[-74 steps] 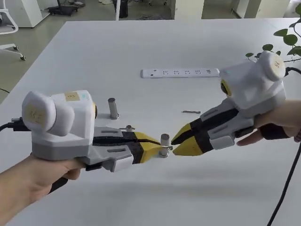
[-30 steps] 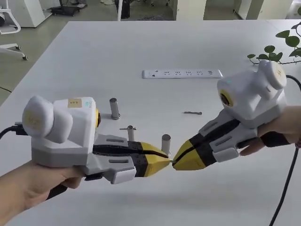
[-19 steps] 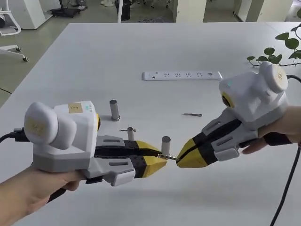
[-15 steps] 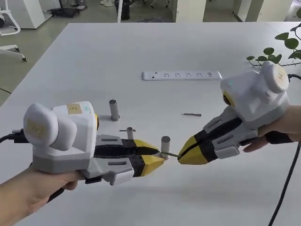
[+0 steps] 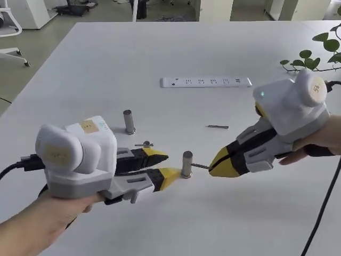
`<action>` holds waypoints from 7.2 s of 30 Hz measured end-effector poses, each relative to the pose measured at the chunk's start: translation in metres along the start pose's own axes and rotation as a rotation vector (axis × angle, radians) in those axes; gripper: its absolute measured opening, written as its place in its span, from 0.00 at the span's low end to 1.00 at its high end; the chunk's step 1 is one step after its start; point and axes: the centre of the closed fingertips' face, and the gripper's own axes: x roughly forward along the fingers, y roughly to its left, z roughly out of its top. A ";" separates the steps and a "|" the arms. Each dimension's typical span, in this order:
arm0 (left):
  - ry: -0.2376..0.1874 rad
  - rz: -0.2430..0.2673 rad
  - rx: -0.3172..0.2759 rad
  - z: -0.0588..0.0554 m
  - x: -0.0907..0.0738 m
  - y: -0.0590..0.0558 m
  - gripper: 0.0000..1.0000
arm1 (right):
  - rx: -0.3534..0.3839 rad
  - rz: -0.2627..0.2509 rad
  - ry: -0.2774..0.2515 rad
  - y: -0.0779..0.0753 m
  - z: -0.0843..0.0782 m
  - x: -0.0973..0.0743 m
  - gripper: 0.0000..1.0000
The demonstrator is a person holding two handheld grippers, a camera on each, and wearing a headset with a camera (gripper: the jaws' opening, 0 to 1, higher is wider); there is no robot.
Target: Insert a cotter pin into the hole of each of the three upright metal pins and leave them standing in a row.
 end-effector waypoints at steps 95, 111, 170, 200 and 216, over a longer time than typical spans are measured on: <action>0.078 0.035 -0.069 -0.043 0.083 0.022 0.12 | -0.248 -0.068 0.220 -0.051 -0.020 0.015 0.00; 0.057 0.064 -0.167 -0.044 0.085 0.022 0.13 | -0.125 -0.094 0.231 -0.050 -0.014 0.024 0.00; 0.078 0.190 -0.142 -0.050 0.070 0.026 0.19 | -0.098 -0.157 0.143 -0.049 0.000 0.023 0.11; 0.081 0.164 -0.088 -0.045 0.036 0.027 0.31 | -0.071 -0.152 0.128 -0.053 0.006 0.044 0.09; 0.070 0.165 -0.066 -0.043 0.010 0.027 0.33 | -0.092 -0.144 0.131 -0.053 0.007 0.045 0.08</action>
